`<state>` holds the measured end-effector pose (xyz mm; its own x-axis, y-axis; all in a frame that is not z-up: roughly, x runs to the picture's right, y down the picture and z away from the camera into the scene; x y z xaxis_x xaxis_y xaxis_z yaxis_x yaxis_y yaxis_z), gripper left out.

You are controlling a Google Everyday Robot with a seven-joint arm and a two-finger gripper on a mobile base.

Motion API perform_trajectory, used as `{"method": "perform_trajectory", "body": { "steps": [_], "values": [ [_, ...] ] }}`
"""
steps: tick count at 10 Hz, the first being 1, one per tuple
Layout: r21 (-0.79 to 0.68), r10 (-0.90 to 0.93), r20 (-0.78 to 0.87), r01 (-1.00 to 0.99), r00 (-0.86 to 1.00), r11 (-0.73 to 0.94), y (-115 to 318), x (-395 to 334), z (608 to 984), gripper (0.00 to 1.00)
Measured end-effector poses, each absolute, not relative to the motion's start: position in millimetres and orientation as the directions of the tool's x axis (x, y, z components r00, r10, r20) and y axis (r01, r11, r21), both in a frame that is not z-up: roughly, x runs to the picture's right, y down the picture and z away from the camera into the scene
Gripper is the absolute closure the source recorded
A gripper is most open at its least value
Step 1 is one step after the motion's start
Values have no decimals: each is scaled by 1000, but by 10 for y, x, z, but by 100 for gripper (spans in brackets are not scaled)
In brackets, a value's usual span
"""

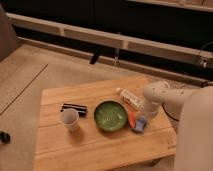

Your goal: Place the white sponge in the ceramic bowl

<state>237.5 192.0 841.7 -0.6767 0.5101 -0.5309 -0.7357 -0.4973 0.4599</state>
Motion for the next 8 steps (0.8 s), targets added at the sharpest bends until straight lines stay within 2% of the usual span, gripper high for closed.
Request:
{"method": "perform_trajectory", "body": {
  "steps": [4,8],
  "values": [
    [444,590,-465,-751,-660,-490,1366,2443,7995,100],
    [347,683,-496,-843,-536,-410,982,1819,7795,100]
  ]
}}
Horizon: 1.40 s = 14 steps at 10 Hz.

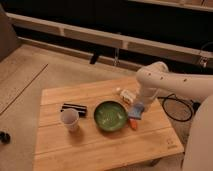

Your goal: Place the white sponge in the ceramic bowl

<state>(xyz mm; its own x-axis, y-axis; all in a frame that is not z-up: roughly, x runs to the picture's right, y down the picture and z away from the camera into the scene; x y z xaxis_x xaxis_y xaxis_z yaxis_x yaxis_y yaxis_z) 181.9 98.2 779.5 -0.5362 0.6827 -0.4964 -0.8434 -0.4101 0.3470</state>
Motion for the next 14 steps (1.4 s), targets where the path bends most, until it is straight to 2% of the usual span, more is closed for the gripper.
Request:
{"method": "perform_trajectory", "body": {
  "steps": [4,6,8,14],
  "values": [
    [223,695,-597,-915,-401,-337,1153,1052,7992,100],
    [136,704,-604,-918,-375,-373,1025,845,8237,96],
    [114,708,-601,-917,-371,-383,974,821,8311,94],
    [113,707,-602,-916,-371,-384,980,819,8309,35]
  ]
}}
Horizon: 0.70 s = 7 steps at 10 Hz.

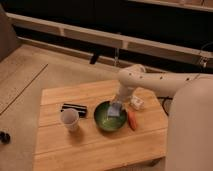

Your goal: Place the white sponge in the ceramic bowl

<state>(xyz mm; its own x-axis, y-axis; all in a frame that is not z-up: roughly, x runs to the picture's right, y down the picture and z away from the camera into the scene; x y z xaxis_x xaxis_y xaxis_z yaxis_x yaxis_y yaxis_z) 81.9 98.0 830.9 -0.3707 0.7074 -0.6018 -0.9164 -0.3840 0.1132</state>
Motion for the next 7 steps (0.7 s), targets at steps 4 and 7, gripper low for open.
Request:
{"method": "perform_trajectory", "body": {
  "steps": [4,7],
  "values": [
    [113,707,-602,-916,-371,-384,981,822,8308,20],
    [113,707,-602,-916,-371,-384,981,822,8308,20]
  ]
}}
